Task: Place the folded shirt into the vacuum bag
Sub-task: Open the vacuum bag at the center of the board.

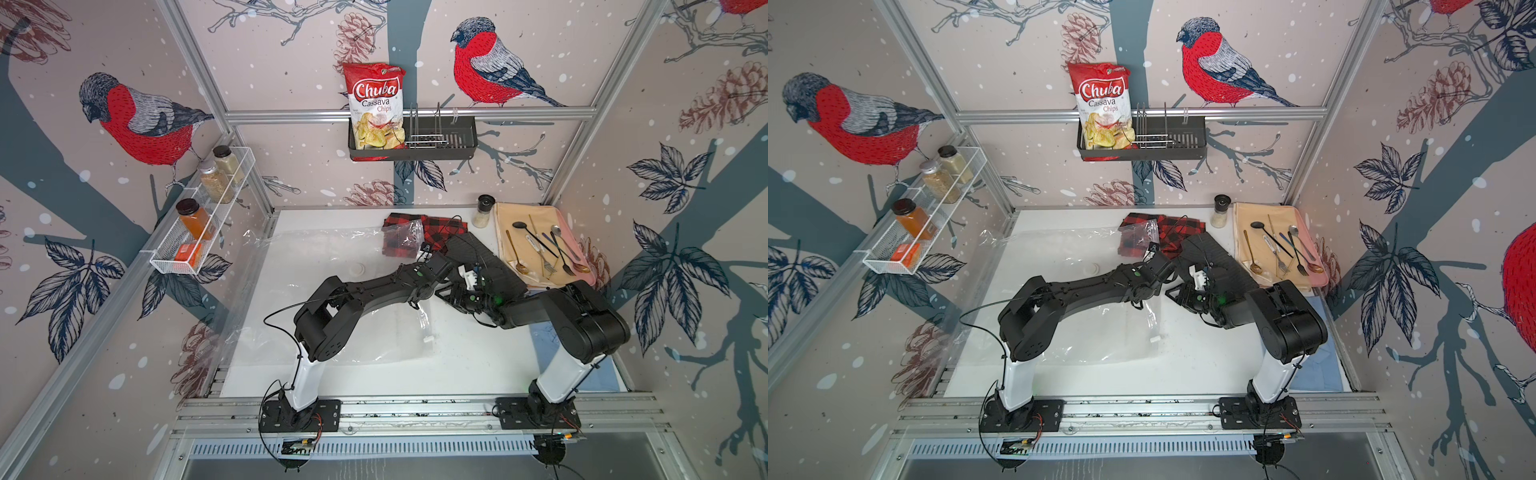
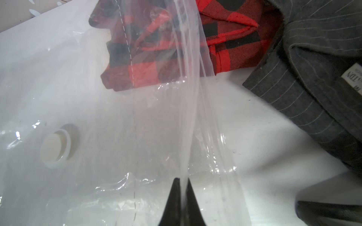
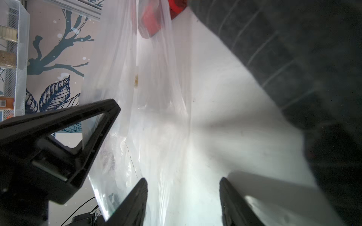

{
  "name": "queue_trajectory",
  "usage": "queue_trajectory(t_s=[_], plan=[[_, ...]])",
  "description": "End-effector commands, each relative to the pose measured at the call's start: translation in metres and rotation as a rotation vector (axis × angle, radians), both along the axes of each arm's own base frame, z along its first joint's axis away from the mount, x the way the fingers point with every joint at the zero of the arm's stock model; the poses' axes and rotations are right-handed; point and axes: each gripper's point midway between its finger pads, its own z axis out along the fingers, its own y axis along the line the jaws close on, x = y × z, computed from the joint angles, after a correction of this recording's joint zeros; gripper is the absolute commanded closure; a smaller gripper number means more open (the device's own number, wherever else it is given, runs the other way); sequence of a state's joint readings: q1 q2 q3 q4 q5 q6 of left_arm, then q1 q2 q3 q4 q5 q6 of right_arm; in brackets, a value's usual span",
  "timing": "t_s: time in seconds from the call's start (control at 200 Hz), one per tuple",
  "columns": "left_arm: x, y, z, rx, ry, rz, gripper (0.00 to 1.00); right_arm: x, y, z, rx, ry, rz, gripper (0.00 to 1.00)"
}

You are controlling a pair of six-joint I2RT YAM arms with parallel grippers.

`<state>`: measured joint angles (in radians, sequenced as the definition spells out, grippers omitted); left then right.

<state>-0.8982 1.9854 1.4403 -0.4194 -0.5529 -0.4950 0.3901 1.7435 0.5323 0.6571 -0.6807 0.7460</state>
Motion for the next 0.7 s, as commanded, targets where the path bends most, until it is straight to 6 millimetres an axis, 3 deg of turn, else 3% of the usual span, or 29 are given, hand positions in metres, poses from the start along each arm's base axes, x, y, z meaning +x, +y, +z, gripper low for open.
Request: queue_trajectory(t_s=[0.0, 0.195, 0.345, 0.575, 0.695], plan=[[0.000, 0.002, 0.017, -0.054, -0.040, 0.013, 1.00, -0.002, 0.015, 0.008, 0.001, -0.040, 0.057, 0.35], [-0.011, 0.008, 0.043, -0.159, -0.073, -0.003, 1.00, 0.000, 0.031, 0.003, -0.045, -0.028, 0.077, 0.34], [-0.017, 0.011, 0.049, -0.210, -0.071, -0.024, 1.00, 0.002, 0.032, -0.002, -0.082, -0.016, 0.063, 0.39], [-0.022, 0.023, 0.047, -0.288, -0.085, -0.036, 1.00, -0.006, 0.029, -0.026, -0.207, 0.055, 0.062, 0.66], [-0.024, 0.031, 0.050, -0.326, -0.089, -0.046, 1.00, -0.013, 0.005, -0.047, -0.363, 0.094, -0.011, 0.73]])
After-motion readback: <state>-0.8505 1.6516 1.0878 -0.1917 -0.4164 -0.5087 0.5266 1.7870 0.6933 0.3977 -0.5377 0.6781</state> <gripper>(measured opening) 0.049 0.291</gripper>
